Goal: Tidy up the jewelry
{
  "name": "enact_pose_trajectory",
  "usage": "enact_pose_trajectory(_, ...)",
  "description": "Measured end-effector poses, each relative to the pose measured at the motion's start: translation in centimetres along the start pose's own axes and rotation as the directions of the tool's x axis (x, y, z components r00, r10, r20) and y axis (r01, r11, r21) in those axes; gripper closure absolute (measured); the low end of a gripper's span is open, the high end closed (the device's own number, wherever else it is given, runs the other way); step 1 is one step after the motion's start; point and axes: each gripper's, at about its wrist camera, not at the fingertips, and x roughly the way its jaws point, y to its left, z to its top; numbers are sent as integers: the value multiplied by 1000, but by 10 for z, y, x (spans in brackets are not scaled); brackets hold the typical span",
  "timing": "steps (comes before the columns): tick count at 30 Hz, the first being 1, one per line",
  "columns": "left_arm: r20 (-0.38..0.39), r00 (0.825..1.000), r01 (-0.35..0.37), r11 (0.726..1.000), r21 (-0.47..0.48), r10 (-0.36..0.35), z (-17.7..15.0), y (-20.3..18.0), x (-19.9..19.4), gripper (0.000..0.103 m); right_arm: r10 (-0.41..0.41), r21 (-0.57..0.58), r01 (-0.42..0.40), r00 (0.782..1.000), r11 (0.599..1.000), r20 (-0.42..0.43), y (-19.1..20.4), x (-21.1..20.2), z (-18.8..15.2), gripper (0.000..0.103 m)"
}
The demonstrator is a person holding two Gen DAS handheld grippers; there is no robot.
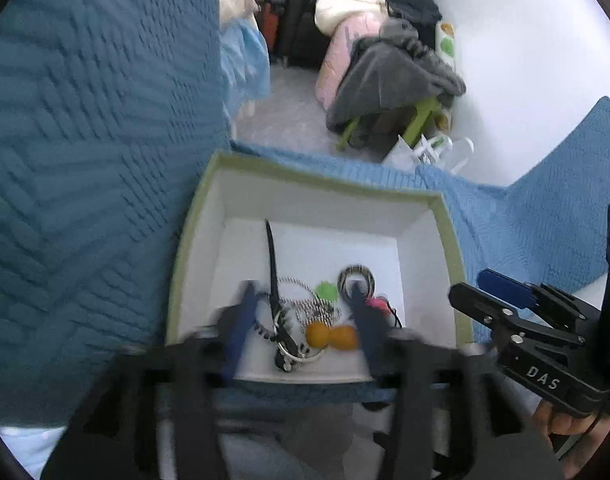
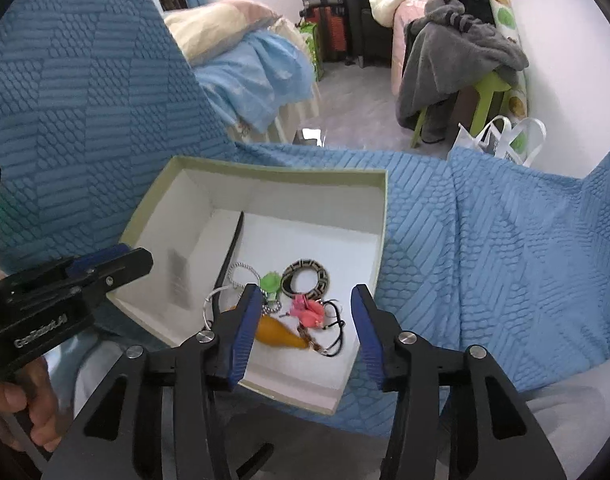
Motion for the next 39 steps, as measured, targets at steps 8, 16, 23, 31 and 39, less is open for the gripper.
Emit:
enact_pose_trajectory(8, 139, 990, -22, 998, 51, 15, 21, -19, -70, 31, 11, 5, -12, 980, 1000, 201, -7, -83, 22, 23)
enact_pose_trajectory(16, 322, 947, -35, 995, 92, 4, 28, -47, -159, 27, 13, -32, 2, 895, 999, 445, 2, -195, 24, 11)
enact_pose_trajectory(23, 408, 913, -39, 996, 80, 3, 12, -60, -204, 27, 20, -31, -4, 830, 1000, 557, 9, -248, -3, 0)
enact_pose_trajectory(31, 423, 906, -42, 995, 88, 0, -10, -71, -216, 27, -6, -40, 36, 807, 999, 591, 14, -265, -37, 0)
enact_pose_trajectory(39, 387, 922, -51, 995, 82, 15, -38, -68, -208, 27, -57, -14, 74, 861, 997, 506, 10, -238, -74, 0)
